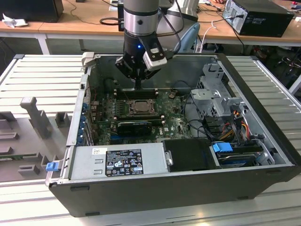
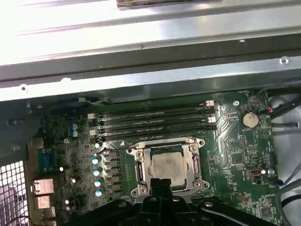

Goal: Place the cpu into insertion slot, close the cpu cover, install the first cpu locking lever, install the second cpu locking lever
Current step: 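Install the first cpu locking lever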

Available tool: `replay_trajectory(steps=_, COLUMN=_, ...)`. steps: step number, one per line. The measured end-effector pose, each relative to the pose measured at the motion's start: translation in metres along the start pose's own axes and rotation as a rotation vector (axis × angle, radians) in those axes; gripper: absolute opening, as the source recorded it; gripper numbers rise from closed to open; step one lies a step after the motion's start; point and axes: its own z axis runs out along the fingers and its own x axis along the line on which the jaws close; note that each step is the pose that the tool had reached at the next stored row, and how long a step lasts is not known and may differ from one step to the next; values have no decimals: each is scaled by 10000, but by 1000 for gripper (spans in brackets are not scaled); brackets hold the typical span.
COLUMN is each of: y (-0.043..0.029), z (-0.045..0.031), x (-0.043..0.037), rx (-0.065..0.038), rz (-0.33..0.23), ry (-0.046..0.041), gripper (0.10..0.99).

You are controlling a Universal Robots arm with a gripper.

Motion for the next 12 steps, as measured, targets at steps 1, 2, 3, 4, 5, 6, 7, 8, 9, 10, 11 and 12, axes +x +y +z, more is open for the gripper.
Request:
replay_trajectory(steps=1, y=0, z=0, x=0, rx=1, rz=-149, ry=5, gripper=106)
replay_trajectory(steps=2, y=0, z=0, x=0, rx=2, rz=-296, ry=9, gripper=106)
replay_trajectory(steps=3, y=0, z=1, x=0, rx=2, rz=-521, ry=14, gripper=106)
replay_trajectory(steps=4, y=0, z=1, x=0, rx=3, rz=-677, ry=18, gripper=106)
replay_trajectory(steps=5, y=0, z=2, x=0, rx=4, rz=-1026, ry=27, gripper=106)
replay_trajectory(steps=6, y=0, z=3, x=0, rx=5, rz=-1242, ry=32, gripper=106)
replay_trajectory(steps=7, y=0, z=3, x=0, rx=6, rz=-1454, ry=37, gripper=106)
replay_trajectory(steps=8, y=0, z=6, x=0, rx=7, rz=-1874, ry=45, gripper=106)
replay_trajectory(steps=9, y=0, z=7, x=-1, rx=8, rz=-2101, ry=40, gripper=106)
replay_trajectory(steps=10, y=0, z=8, x=1, rx=9, rz=-2163, ry=32, gripper=106)
replay_trajectory(steps=11, y=-3, z=13, x=30, rx=-2, rz=-2189, ry=10, gripper=106)
replay_trajectory(steps=12, y=-8, z=17, x=86, rx=-57, rz=-2192, ry=-23, gripper=106)
